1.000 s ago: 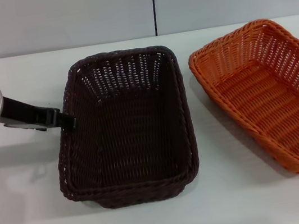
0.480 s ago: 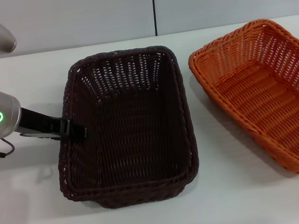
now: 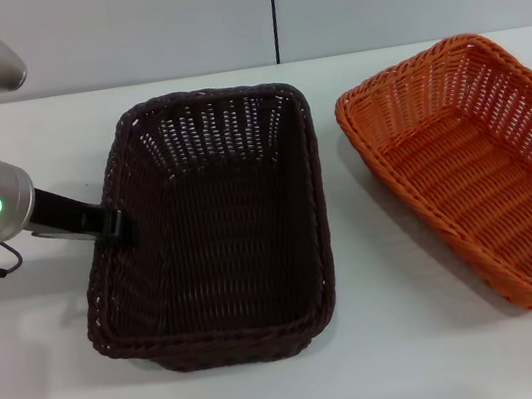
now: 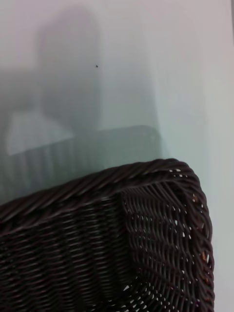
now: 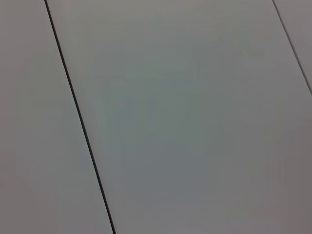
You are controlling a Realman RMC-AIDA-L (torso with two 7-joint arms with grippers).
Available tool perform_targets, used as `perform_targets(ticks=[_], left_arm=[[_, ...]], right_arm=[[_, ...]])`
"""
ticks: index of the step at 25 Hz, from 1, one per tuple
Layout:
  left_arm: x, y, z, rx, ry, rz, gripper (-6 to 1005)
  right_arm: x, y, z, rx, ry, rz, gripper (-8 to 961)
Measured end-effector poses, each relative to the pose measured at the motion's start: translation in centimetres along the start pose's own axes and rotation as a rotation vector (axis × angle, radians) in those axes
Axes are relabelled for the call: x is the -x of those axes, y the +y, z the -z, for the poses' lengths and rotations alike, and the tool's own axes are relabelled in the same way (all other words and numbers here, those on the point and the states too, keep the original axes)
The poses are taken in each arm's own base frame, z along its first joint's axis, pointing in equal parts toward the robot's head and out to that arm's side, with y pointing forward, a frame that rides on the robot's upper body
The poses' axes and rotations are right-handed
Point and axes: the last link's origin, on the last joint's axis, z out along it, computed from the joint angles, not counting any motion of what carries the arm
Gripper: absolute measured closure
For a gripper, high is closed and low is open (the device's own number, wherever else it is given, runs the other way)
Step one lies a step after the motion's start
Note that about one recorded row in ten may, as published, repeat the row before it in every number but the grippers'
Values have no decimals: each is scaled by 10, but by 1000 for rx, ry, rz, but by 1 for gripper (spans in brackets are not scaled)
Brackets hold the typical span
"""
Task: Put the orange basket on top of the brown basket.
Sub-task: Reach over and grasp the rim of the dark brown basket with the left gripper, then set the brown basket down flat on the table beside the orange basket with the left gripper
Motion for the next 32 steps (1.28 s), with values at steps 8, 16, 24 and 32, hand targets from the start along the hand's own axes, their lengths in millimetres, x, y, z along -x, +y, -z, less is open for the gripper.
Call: perform_targets(ticks=[8, 16, 24, 32], left_arm=[[0, 0, 1, 3, 0, -1, 757], [-6, 1, 8, 10, 35, -13, 786], [-16, -14, 46, 51, 148, -27, 795], [-25, -17, 88, 88, 243, -165, 795]], right_arm=[[-1, -2, 2, -5, 6, -1, 111], [-1, -2, 1, -7, 10, 2, 111], [-1, 1, -2, -1, 10, -1, 112], [-1, 2, -3, 1, 10, -2, 112]])
